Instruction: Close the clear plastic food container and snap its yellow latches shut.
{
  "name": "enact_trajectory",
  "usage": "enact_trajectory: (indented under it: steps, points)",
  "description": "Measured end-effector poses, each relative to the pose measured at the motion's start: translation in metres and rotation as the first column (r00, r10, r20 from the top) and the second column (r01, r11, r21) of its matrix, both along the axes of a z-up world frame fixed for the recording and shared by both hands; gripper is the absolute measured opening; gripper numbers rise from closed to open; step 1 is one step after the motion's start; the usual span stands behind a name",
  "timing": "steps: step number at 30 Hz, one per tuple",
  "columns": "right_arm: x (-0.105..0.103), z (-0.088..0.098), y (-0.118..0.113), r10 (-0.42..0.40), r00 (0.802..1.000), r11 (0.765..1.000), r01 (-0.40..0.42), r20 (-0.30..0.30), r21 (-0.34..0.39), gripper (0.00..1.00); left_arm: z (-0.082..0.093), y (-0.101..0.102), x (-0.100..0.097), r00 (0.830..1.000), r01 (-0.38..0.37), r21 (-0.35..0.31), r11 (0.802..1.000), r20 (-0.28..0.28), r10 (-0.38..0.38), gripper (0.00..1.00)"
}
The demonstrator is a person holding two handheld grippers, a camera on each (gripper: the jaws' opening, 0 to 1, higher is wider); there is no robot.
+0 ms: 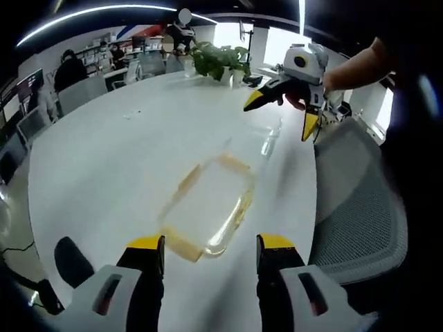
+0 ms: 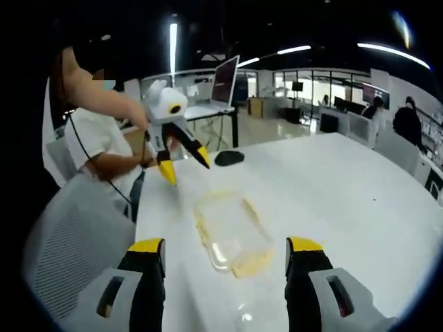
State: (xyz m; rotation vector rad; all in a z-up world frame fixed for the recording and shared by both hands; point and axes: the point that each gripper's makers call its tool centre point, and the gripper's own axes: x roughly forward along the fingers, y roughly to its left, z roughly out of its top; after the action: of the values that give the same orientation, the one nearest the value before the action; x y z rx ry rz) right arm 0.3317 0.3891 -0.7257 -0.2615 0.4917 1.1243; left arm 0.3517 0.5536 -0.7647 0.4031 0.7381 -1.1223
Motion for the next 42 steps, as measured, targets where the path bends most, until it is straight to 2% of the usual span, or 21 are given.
enact_trajectory:
  steps: [17, 28, 42]
  points:
    - [0.004, -0.016, 0.008, 0.066, 0.998, 0.995, -0.067, -0.009, -0.071, 0.69, -0.017, 0.006, 0.006, 0.998, 0.061, 0.061, 0.996, -0.016, -0.060, 0.53]
    - [0.005, -0.030, 0.009, 0.095, 0.995, 0.988, -0.099, -0.039, -0.120, 0.68, -0.024, 0.003, 0.015, 0.994, 0.107, 0.089, 0.990, -0.010, -0.107, 0.54]
    - [0.013, -0.042, 0.006, 0.119, 0.992, 0.976, -0.125, -0.047, -0.177, 0.68, -0.040, 0.006, 0.022, 0.980, 0.197, 0.162, 0.967, -0.005, -0.199, 0.53]
